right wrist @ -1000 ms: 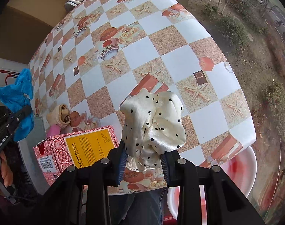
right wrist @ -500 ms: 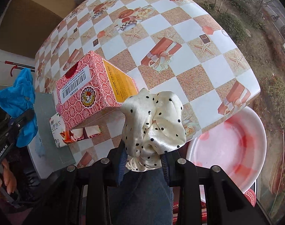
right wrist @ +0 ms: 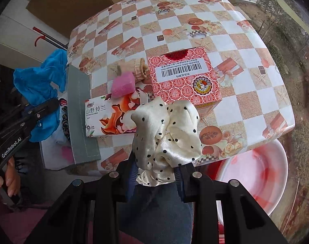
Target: Organize soft objects
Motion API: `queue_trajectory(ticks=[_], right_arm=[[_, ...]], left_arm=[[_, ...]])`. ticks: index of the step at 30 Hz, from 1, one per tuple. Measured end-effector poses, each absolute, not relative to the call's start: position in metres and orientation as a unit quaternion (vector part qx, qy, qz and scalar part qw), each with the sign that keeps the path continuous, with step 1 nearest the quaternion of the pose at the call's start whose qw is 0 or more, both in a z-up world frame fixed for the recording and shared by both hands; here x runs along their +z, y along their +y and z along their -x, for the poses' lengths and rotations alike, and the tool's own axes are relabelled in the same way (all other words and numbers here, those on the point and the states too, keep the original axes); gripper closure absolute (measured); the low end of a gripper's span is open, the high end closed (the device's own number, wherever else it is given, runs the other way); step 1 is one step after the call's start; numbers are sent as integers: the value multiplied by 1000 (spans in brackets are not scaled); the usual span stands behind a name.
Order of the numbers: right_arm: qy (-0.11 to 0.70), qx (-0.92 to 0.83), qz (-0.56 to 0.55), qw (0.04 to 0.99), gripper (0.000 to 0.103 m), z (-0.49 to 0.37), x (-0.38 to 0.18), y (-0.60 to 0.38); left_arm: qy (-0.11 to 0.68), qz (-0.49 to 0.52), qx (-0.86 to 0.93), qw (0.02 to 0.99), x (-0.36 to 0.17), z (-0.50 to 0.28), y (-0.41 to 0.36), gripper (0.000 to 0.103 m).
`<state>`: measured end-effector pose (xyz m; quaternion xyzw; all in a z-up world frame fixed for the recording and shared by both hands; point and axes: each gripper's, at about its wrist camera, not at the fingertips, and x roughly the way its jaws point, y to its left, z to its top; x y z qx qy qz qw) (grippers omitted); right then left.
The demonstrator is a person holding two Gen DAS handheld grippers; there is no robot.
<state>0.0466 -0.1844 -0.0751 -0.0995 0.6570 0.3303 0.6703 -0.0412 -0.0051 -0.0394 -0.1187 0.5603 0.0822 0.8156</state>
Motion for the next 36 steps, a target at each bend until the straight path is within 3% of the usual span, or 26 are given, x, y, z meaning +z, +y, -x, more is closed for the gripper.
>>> queue_trajectory(ticks=[17,36], right_arm=[[591,434,125,669,69,-12,-18,-56],[605,463,186,620,69,29,-43,-26]], left_arm=[[540,132,183,811,-29,117,47,85],[536,138,223,803,-40,150,54,85]])
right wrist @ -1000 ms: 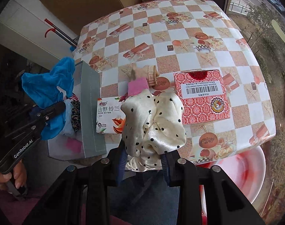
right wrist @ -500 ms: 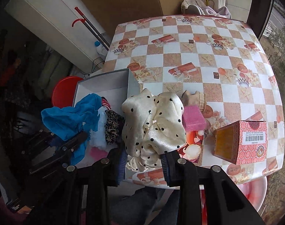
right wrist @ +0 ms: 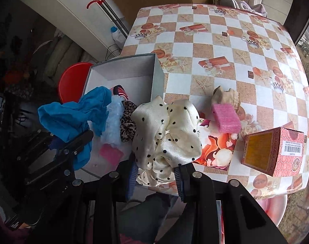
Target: Organize soft objects
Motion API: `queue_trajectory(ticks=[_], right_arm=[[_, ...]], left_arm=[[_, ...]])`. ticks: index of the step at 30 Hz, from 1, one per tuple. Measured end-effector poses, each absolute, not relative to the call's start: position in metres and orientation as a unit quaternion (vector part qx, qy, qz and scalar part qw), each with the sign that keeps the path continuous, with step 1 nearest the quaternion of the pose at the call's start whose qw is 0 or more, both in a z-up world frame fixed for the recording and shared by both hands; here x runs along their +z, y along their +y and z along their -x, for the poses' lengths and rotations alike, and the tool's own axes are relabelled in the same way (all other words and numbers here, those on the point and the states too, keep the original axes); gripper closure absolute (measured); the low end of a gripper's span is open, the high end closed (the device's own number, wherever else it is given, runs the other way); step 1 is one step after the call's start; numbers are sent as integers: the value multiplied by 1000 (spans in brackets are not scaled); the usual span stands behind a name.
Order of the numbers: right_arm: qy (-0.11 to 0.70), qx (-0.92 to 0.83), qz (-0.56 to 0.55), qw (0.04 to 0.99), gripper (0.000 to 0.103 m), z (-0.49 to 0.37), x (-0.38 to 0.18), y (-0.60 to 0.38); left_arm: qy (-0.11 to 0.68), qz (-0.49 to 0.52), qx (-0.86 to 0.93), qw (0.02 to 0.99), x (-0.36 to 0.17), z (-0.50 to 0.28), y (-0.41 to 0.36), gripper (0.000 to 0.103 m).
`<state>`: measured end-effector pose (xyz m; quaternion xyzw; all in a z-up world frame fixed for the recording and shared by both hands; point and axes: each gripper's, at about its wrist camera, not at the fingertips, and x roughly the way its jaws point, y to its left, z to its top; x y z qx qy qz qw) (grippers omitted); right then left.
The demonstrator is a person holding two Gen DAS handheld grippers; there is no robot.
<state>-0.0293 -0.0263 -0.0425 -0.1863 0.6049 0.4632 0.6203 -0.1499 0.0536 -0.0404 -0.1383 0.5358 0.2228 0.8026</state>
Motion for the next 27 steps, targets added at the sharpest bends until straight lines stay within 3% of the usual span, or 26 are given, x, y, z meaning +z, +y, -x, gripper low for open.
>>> queue_trajectory(ticks=[27], right_arm=[[603,467,189,618,69,36,-41,-16]], left_arm=[[534,144,232,800,-41,158,61,85]])
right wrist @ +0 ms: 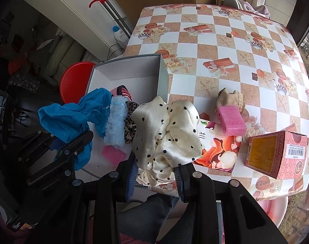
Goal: Organize soft objects
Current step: 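Lower the blue glove with left while right lowers the polka-dot scrunchie into the box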
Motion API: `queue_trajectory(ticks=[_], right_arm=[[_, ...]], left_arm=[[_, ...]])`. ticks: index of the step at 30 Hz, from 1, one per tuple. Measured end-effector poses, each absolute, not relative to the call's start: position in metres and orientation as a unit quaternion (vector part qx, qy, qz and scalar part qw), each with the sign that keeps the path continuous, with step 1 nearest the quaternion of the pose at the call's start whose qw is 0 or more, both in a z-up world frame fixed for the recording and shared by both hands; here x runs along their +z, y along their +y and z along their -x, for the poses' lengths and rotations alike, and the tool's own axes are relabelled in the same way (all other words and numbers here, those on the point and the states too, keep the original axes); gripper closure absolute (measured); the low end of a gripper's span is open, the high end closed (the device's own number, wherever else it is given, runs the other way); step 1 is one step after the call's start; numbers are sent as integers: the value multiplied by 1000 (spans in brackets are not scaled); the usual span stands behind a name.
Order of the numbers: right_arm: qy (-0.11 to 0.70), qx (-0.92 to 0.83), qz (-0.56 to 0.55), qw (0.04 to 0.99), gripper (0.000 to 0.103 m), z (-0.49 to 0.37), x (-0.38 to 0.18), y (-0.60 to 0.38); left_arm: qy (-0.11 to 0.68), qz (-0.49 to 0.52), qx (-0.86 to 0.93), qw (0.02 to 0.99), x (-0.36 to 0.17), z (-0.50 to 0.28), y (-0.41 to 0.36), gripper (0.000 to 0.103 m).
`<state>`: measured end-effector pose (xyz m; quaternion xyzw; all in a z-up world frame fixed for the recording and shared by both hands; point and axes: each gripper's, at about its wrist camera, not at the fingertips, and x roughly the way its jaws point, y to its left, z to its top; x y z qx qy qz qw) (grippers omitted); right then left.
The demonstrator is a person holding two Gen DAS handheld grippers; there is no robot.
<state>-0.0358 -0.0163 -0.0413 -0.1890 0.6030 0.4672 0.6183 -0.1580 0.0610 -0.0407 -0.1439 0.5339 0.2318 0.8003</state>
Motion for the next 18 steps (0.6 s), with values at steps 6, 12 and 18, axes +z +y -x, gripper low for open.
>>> queue_trajectory(ticks=[6,12,18], right_arm=[[601,469,192,618,69,38,-41,-14],[600,470,193,618,69,39,-40,-13],[602,469,192,618,69,39,-40,-14]], left_arm=[[533,148,235,799,-41,162,64,85],[533,147,235,799,-41,162,64,85],[534,147,234,799,-40,163,65,85]])
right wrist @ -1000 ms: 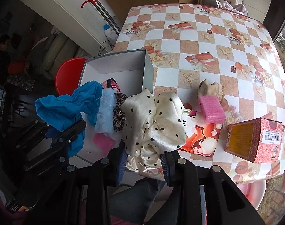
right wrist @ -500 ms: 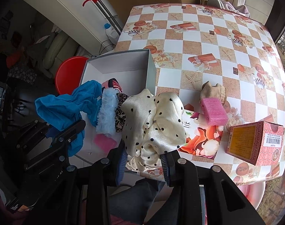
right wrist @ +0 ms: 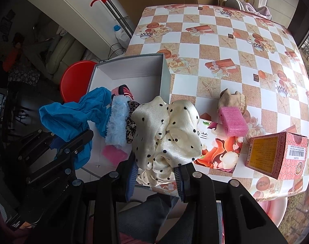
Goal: Organize soft objects
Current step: 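Lower the blue glove with left while right lowers the polka-dot scrunchie into the box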
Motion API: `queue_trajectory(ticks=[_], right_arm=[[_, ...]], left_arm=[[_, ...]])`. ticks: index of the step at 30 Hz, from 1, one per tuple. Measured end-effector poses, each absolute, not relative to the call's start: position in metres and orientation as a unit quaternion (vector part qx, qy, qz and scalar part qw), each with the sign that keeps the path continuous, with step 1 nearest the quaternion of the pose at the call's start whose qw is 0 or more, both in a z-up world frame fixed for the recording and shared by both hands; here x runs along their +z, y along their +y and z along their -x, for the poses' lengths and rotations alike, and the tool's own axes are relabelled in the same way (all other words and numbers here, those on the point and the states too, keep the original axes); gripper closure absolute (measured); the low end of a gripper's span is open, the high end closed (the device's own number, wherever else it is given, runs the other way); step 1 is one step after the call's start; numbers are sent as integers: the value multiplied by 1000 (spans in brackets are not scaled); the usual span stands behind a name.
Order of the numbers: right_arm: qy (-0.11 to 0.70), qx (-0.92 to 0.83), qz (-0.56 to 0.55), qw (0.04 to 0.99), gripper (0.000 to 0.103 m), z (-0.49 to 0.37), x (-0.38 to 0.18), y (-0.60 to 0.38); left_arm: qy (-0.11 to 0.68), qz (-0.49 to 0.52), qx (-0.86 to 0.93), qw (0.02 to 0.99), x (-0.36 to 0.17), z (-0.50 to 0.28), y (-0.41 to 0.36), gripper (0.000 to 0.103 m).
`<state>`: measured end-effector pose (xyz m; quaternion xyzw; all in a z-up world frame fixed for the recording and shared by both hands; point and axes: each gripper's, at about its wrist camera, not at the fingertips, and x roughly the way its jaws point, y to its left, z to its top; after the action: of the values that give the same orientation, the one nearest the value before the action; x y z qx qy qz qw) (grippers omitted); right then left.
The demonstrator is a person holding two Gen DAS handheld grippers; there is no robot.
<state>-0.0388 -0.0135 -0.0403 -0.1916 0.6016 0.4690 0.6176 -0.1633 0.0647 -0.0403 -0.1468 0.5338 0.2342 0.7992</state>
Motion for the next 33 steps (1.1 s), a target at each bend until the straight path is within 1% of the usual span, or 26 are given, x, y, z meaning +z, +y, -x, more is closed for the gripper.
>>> queue_trajectory(ticks=[33], right_arm=[[606,473,204,606,69,43,-45,0]], left_arm=[[542,157,237,791,-51,168,74,85]])
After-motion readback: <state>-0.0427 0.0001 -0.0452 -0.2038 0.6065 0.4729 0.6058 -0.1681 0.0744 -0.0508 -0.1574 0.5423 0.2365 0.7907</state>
